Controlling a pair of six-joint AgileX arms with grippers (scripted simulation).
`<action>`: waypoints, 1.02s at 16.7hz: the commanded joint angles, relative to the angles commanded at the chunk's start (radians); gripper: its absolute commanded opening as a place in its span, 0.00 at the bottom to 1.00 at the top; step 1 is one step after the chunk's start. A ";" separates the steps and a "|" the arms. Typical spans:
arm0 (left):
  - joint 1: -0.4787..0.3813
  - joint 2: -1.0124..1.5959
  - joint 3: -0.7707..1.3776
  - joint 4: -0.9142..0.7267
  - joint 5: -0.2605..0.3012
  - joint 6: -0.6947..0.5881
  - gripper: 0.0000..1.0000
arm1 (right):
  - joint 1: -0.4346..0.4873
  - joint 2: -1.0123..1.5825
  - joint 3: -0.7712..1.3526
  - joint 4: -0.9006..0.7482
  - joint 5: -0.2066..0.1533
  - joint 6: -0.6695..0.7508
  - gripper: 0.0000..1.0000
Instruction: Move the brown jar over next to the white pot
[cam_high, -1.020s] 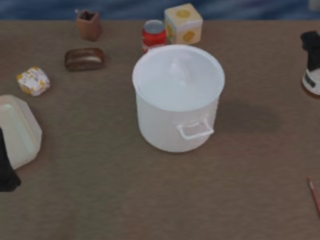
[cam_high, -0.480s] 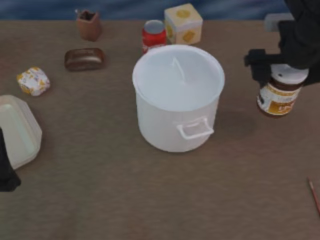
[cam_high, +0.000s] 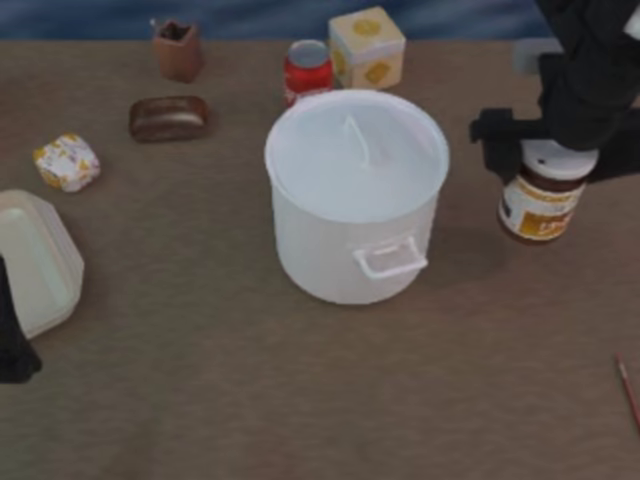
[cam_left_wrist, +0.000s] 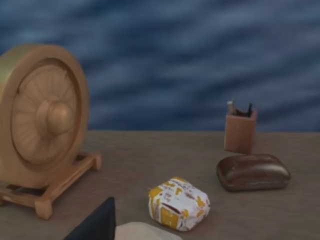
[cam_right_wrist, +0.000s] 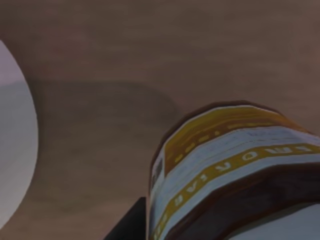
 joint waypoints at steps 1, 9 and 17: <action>0.000 0.000 0.000 0.000 0.000 0.000 1.00 | 0.001 0.005 -0.011 0.014 0.000 -0.001 0.00; 0.000 0.000 0.000 0.000 0.000 0.000 1.00 | 0.002 0.060 -0.109 0.170 0.003 -0.001 0.00; 0.000 0.000 0.000 0.000 0.000 0.000 1.00 | 0.002 0.060 -0.109 0.170 0.003 -0.001 0.45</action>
